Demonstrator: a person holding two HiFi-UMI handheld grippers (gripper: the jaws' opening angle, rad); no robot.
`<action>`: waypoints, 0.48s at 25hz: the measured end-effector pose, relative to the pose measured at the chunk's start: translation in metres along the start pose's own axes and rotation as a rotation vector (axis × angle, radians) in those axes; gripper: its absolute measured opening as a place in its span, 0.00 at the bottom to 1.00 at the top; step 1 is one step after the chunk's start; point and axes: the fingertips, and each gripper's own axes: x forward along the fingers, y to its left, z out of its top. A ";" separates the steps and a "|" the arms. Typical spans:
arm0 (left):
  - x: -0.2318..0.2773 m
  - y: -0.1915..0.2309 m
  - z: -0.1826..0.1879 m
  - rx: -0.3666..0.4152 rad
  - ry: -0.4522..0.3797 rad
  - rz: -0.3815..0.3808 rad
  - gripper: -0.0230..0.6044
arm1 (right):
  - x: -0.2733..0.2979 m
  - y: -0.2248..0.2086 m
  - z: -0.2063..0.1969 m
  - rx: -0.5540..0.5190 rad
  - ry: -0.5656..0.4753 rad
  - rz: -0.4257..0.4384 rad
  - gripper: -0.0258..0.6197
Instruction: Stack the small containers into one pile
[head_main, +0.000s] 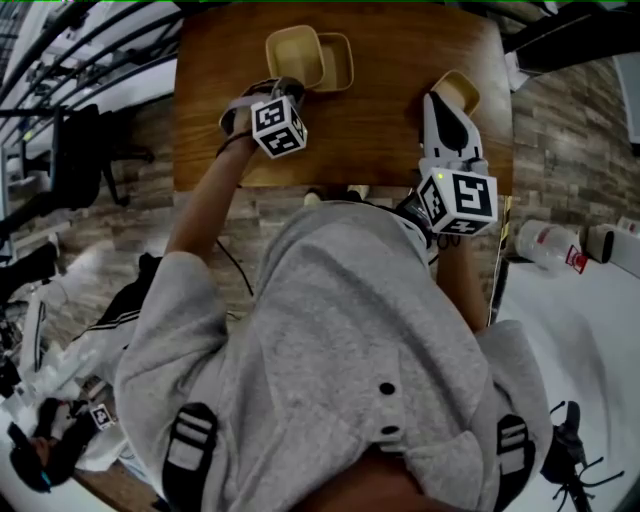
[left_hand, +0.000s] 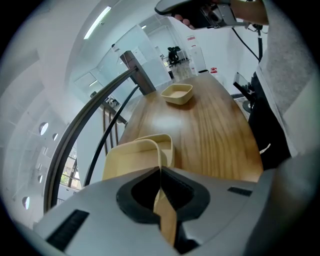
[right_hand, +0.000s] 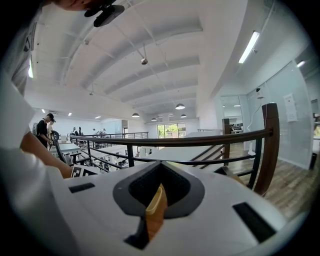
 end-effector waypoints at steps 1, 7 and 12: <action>0.001 0.002 0.003 0.005 -0.003 0.003 0.07 | 0.001 -0.002 0.001 0.001 -0.003 -0.003 0.05; 0.010 0.002 0.028 0.041 -0.023 -0.001 0.07 | -0.007 -0.021 0.001 0.018 -0.018 -0.037 0.05; 0.018 -0.003 0.042 0.066 -0.027 -0.019 0.07 | -0.016 -0.031 0.000 0.026 -0.015 -0.054 0.05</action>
